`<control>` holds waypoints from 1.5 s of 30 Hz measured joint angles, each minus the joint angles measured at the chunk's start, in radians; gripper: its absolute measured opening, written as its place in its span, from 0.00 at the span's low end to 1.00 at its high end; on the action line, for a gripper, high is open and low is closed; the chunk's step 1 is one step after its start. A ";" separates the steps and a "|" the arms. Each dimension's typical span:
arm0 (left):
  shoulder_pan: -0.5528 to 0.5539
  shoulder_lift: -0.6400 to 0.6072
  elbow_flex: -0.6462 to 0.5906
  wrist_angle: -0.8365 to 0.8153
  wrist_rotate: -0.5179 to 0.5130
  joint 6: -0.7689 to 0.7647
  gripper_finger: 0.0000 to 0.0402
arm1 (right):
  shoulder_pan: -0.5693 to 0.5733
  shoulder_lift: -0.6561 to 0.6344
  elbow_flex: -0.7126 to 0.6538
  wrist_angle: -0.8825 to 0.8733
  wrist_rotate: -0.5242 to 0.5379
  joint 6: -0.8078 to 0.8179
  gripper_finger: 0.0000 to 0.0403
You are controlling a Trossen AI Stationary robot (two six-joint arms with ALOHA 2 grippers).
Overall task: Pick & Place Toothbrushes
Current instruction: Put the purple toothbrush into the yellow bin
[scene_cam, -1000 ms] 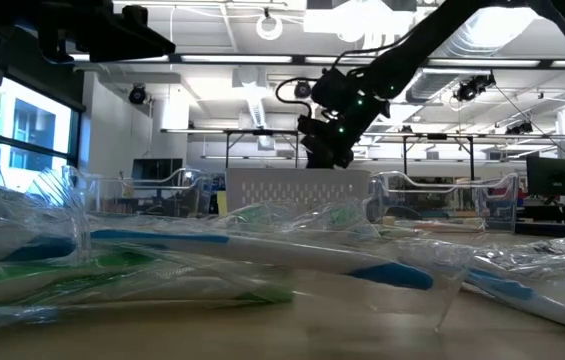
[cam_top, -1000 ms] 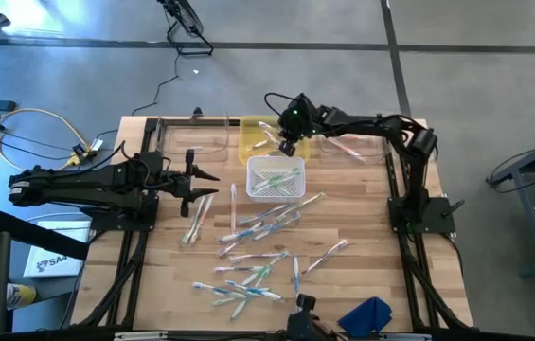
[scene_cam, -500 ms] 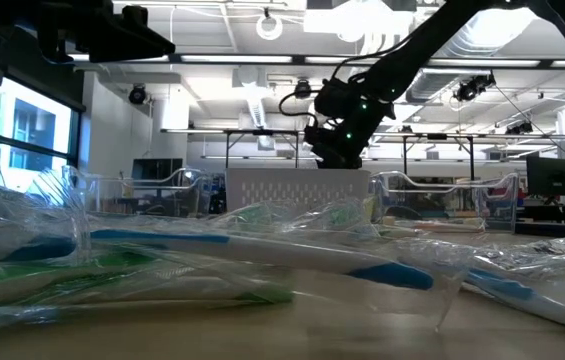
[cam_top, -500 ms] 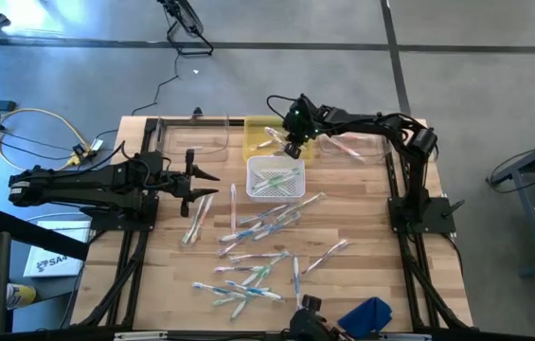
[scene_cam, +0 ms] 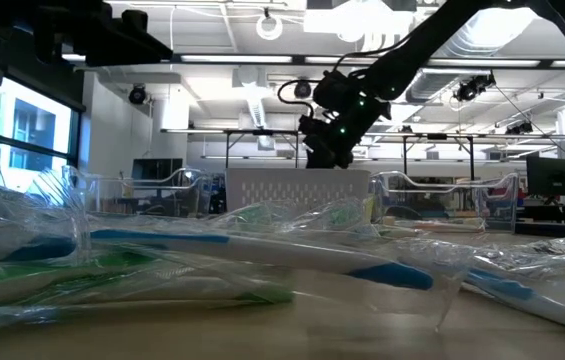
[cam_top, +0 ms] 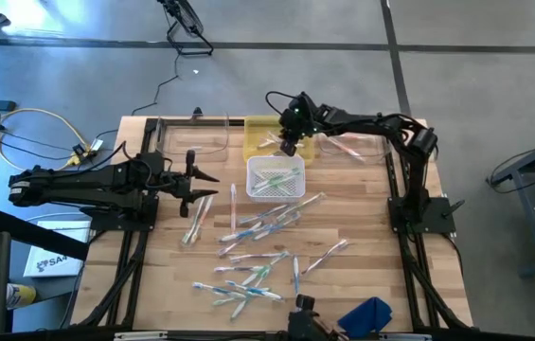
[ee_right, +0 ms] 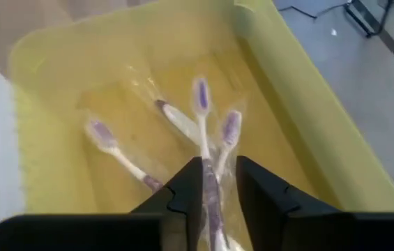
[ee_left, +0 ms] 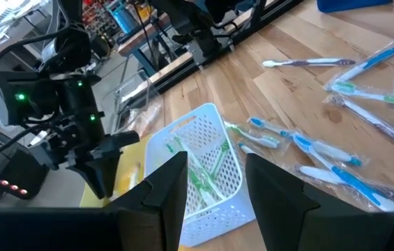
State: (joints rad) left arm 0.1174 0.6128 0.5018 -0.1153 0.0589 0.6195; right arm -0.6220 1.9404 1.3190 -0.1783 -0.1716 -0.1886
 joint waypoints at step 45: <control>0.000 0.000 0.000 0.011 0.000 -0.030 0.35 | 0.601 -0.744 -0.392 -0.744 0.065 0.441 0.01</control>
State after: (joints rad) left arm 0.1173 0.6130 0.5018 -0.1043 0.0589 0.5897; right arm -0.0214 1.1961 0.9267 -0.9225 -0.1061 0.2521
